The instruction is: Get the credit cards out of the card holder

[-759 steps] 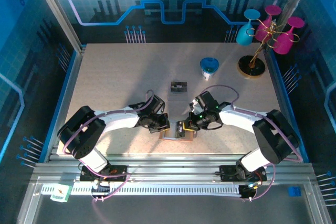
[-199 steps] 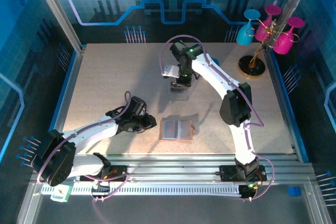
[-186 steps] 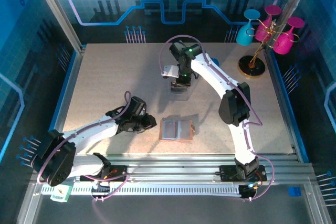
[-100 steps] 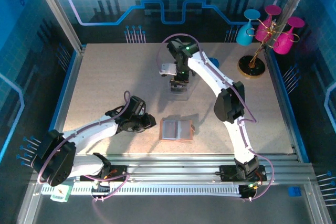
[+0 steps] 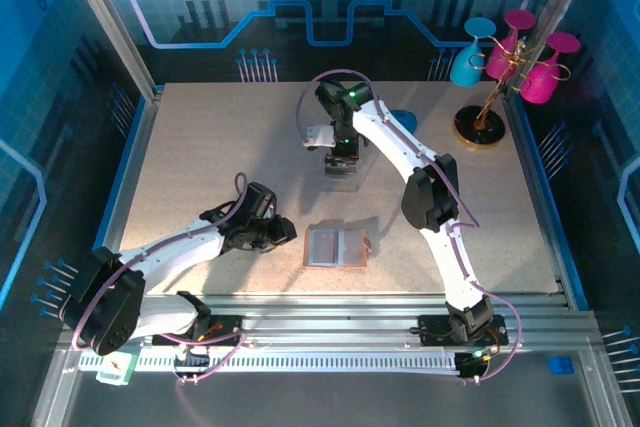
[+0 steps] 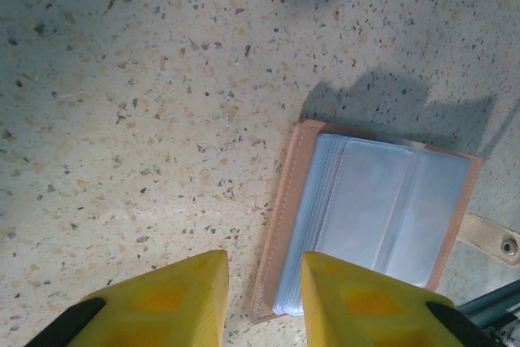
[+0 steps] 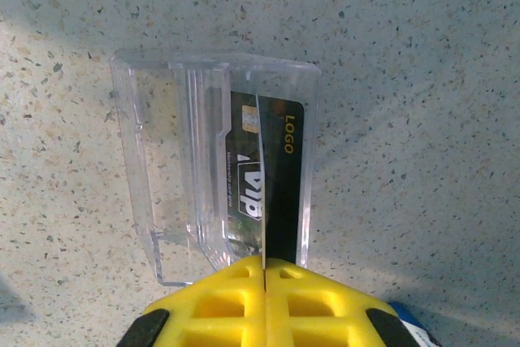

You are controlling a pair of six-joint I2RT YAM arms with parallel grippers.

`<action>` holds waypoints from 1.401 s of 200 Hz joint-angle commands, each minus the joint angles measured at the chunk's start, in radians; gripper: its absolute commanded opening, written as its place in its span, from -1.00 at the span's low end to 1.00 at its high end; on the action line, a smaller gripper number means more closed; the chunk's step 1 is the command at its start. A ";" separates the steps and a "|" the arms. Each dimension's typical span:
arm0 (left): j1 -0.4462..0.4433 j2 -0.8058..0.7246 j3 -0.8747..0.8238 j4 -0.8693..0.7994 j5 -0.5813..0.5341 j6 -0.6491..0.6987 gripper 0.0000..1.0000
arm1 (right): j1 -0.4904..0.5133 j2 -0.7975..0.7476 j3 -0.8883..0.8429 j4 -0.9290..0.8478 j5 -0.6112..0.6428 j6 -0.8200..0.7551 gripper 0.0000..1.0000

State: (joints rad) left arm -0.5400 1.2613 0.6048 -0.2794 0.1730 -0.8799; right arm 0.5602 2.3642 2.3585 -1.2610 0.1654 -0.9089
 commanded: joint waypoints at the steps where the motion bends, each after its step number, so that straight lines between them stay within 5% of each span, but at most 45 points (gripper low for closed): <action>1: 0.012 0.007 -0.013 0.006 0.020 0.025 -0.40 | 0.000 0.023 0.027 -0.035 0.006 -0.021 -1.00; 64: 0.014 0.007 -0.009 0.005 0.019 0.021 -0.40 | 0.001 0.001 0.004 0.035 0.045 -0.014 -0.55; 150: 0.013 0.012 -0.007 0.029 0.034 0.020 -0.40 | 0.011 -0.097 -0.065 0.081 0.016 0.060 -0.52; 224: 0.013 0.037 0.019 0.066 0.055 0.031 -0.40 | 0.060 -0.327 -0.389 0.164 -0.072 0.231 -0.53; 280: 0.013 0.055 0.023 0.105 0.056 0.028 -0.40 | 0.072 -0.540 -0.680 0.291 -0.207 0.518 -0.54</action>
State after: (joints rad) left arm -0.5373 1.2987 0.6056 -0.2039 0.2066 -0.8700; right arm 0.6189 1.9263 1.7863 -1.0462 0.0605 -0.5716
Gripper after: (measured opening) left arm 0.299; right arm 0.233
